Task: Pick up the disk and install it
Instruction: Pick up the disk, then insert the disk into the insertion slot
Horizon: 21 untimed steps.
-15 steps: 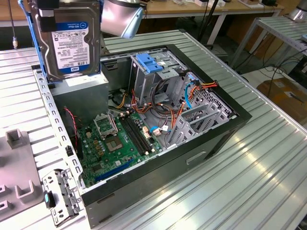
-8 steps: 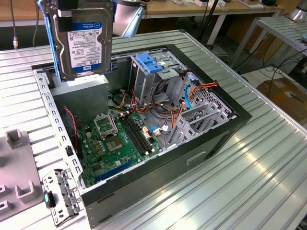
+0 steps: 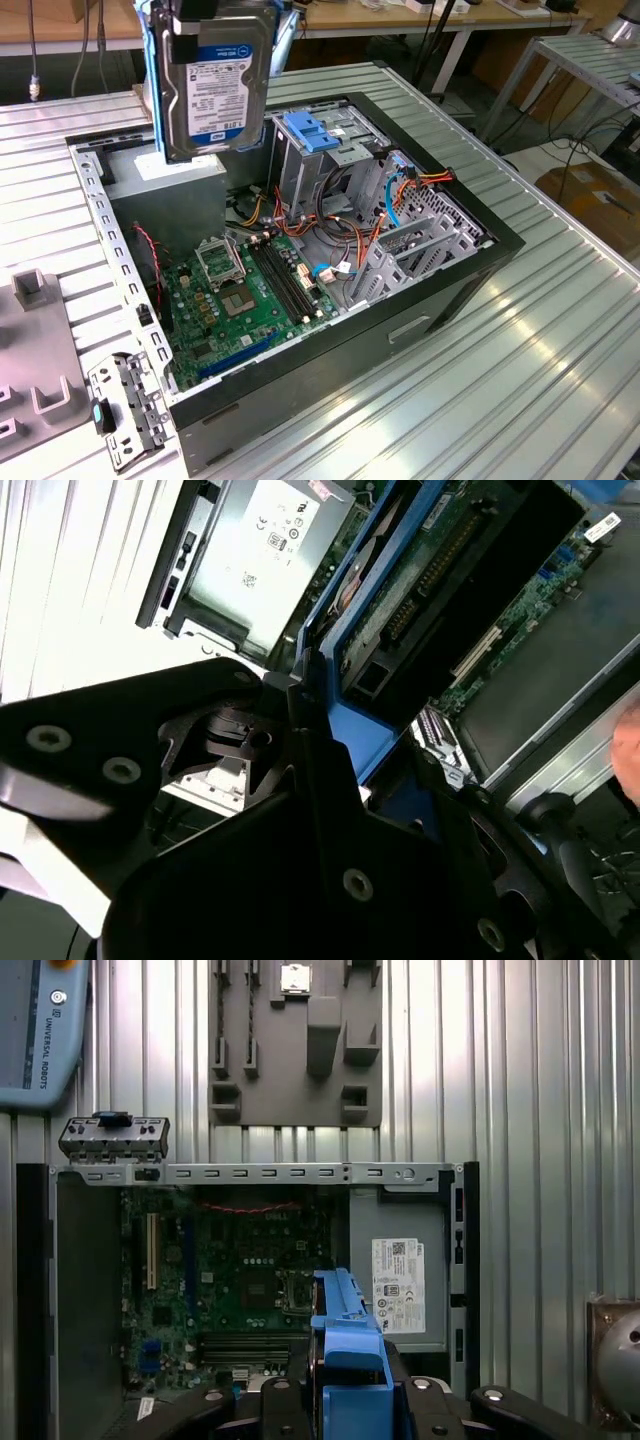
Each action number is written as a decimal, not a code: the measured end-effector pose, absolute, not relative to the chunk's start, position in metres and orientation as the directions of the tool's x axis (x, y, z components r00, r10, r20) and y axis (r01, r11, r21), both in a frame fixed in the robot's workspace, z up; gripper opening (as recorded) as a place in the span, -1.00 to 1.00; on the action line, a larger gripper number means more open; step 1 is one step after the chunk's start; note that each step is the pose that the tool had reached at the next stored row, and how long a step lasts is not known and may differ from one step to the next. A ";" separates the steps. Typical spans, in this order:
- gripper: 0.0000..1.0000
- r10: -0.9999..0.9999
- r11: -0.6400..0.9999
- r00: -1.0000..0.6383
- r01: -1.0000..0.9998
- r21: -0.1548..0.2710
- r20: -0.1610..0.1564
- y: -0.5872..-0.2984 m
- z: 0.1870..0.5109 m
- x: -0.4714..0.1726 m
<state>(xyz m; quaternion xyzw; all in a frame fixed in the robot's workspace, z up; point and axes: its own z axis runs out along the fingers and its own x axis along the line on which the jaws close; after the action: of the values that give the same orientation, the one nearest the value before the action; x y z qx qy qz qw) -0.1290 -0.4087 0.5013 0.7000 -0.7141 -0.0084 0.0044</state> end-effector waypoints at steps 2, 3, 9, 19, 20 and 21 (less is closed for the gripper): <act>-0.26 -1.000 0.020 -0.020 -1.000 0.018 -0.005 -0.409 0.501 -0.121; -0.26 -1.000 0.020 -0.020 -1.000 0.018 -0.005 -0.409 0.501 -0.120; -0.26 -1.000 0.020 -0.020 -1.000 0.018 -0.005 -0.409 0.501 -0.115; -0.26 -1.000 0.020 -0.020 -1.000 0.018 -0.005 -0.411 0.501 -0.115; -0.26 -1.000 0.020 -0.020 -1.000 0.018 -0.005 -0.412 0.501 -0.115; -0.26 -1.000 0.020 -0.020 -1.000 0.018 -0.006 -0.412 0.501 -0.115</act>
<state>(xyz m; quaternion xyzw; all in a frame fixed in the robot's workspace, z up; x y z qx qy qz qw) -0.1145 -0.4122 0.5006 0.7000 -0.7141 -0.0084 0.0044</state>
